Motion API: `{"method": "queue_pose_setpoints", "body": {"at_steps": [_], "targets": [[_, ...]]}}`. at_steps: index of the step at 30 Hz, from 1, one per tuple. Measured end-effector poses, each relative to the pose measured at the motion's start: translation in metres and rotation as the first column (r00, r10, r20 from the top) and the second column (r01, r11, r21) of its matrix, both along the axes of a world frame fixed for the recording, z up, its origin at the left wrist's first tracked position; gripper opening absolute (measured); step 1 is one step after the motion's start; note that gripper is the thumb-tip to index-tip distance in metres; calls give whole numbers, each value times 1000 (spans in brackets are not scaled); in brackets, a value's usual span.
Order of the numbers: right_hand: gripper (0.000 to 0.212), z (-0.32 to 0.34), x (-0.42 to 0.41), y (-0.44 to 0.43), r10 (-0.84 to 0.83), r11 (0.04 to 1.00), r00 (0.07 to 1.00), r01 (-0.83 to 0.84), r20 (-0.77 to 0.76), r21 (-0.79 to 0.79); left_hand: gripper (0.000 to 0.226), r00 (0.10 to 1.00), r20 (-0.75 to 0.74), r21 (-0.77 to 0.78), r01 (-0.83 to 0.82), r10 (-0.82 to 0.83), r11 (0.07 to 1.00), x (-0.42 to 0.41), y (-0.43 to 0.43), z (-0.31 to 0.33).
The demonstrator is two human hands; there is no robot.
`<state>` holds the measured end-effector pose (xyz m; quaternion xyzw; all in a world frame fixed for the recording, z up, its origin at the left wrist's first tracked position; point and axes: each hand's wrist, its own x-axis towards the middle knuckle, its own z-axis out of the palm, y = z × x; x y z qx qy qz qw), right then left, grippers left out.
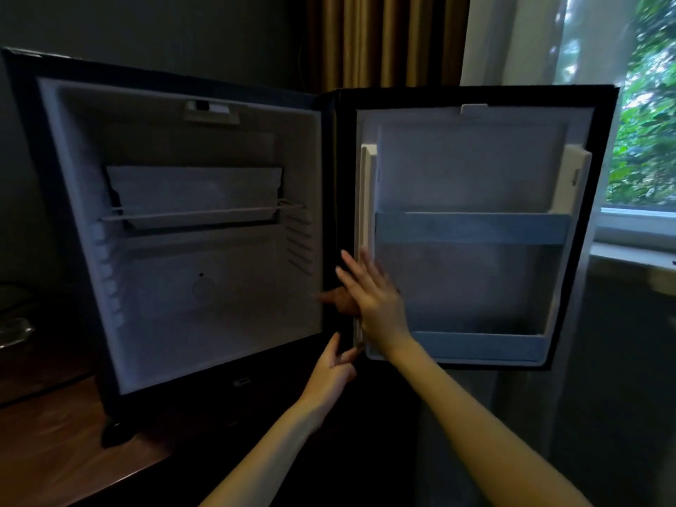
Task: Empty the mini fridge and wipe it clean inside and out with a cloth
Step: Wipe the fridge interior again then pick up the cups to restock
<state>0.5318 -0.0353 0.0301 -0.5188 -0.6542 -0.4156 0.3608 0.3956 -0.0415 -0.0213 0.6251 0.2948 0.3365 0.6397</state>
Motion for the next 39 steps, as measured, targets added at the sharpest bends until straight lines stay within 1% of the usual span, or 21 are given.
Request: {"method": "queue_pose_setpoints", "body": {"at_steps": [3, 5, 9, 12, 15, 18, 21, 23, 25, 26, 28, 29, 30, 32, 33, 34, 35, 36, 37, 38, 39], "targets": [[51, -29, 13, -2, -65, 998, 989, 65, 130, 6, 79, 999, -1, -14, -33, 33, 999, -12, 11, -7], [49, -40, 19, -8, -86, 995, 972, 95, 221, -30, 78, 997, -2, -18, -80, 80, 997, -20, 17, -12], [51, -46, 25, -11, -81, 988, 955, 115, 285, -107, 76, 992, -8, 14, -124, 124, 992, -28, 20, -17], [52, -48, 33, -9, -73, 975, 920, 147, 385, -168, 75, 991, -14, 23, -133, 133, 991, -32, 16, -14], [46, -52, 37, -9, -78, 954, 881, 202, 466, -222, 75, 989, -38, 39, -139, 140, 990, -40, 13, -10], [45, -60, 36, -11, -44, 923, 831, 246, 554, -297, 73, 986, -62, 38, -155, 157, 987, -52, 15, -8], [54, -79, 35, -15, 60, 889, 820, 215, 569, -405, 71, 980, -84, 68, -177, 183, 982, -66, 21, -5], [61, -90, 24, -19, 120, 838, 860, 180, 496, -516, 68, 971, -90, 113, -212, 223, 971, -76, 27, 1], [58, -85, 1, -18, 155, 748, 930, 111, 335, -654, 67, 959, -91, 162, -251, 268, 954, -88, 31, 11], [58, -76, -13, -13, 161, 744, 947, 69, 279, -665, 66, 950, -98, 197, -274, 297, 941, -95, 35, 18], [62, -46, -45, -5, 106, 793, 980, 18, 166, -609, 63, 917, -125, 308, -327, 379, 893, -113, 44, 35], [64, -28, -60, 4, 74, 804, 996, -25, 58, -594, 61, 890, -145, 383, -351, 431, 854, -123, 51, 45], [63, -6, -76, 12, 17, 800, 993, -85, -119, -594, 59, 854, -169, 467, -370, 492, 803, -135, 58, 58], [59, 40, -97, 36, -22, 842, 907, -210, -421, -497, 55, 754, -194, 632, -392, 627, 668, -157, 72, 86], [61, 64, -105, 50, -9, 855, 829, -283, -559, -434, 55, 698, -189, 705, -393, 691, 590, -167, 78, 103], [65, 87, -113, 62, 31, 846, 718, -390, -696, -364, 56, 652, -176, 763, -384, 738, 520, -176, 83, 120], [66, 107, -120, 77, 96, 823, 601, -496, -794, -277, 58, 615, -149, 813, -369, 774, 450, -184, 88, 136], [64, 124, -127, 90, 150, 804, 517, -560, -843, -200, 61, 582, -128, 855, -345, 803, 387, -192, 94, 151], [60, 140, -134, 102, 183, 810, 495, -566, -849, -155, 65, 542, -123, 893, -305, 832, 331, -199, 100, 165], [57, 153, -141, 112, 177, 842, 545, -515, -820, -161, 69, 493, -147, 921, -249, 857, 301, -206, 106, 174], [56, 163, -148, 118, 149, 883, 626, -432, -765, -182, 72, 438, -192, 935, -191, 878, 299, -212, 113, 180]]}}
